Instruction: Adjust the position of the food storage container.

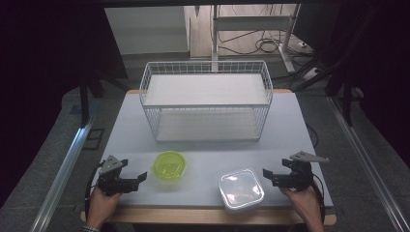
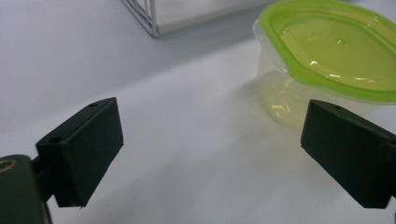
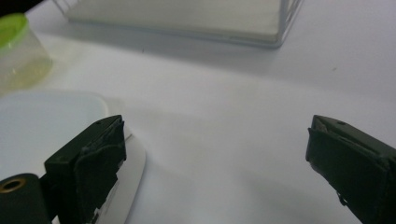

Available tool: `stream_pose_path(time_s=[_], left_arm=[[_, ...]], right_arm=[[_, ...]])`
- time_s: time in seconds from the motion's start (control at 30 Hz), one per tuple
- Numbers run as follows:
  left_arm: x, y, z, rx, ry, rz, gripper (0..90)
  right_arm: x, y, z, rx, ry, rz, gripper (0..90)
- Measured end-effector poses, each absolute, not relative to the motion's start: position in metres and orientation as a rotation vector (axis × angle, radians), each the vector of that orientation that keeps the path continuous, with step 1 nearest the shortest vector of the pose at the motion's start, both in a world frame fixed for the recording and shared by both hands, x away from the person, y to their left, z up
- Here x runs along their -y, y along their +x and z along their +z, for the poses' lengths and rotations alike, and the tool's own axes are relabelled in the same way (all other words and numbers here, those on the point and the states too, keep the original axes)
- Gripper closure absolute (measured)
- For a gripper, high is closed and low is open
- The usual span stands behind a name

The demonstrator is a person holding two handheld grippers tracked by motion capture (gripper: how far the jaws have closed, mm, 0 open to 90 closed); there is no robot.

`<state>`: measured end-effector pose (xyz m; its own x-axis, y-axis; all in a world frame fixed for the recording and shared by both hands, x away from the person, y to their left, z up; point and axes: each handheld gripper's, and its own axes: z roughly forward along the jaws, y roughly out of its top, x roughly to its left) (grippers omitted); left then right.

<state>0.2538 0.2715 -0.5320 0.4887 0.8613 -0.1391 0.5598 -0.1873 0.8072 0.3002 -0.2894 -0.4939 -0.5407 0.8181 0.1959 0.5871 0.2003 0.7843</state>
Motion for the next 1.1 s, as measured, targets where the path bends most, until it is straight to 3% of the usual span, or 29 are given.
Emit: stream_pose_path(time_s=[0.1, 0.4, 0.8, 1.1], left_arm=[[-0.269, 0.255, -0.532, -1.177, 1.873, 0.376, 7.1], [-0.263, 0.252, -0.526, -1.146, 1.901, 0.371, 5.9], [-0.26, 0.246, -0.511, -1.126, 1.854, 0.424, 26.0], [-0.242, 0.243, -0.493, -1.047, 1.863, 0.329, 55.0]], right_arm=[[0.288, 0.301, -0.497, -2.249, 1.332, 1.228, 8.7], [0.284, 0.299, -0.496, -2.255, 1.303, 1.204, 17.0], [0.284, 0.299, -0.497, -2.227, 1.325, 1.205, 17.2], [0.285, 0.299, -0.498, -2.225, 1.323, 1.196, 17.2]])
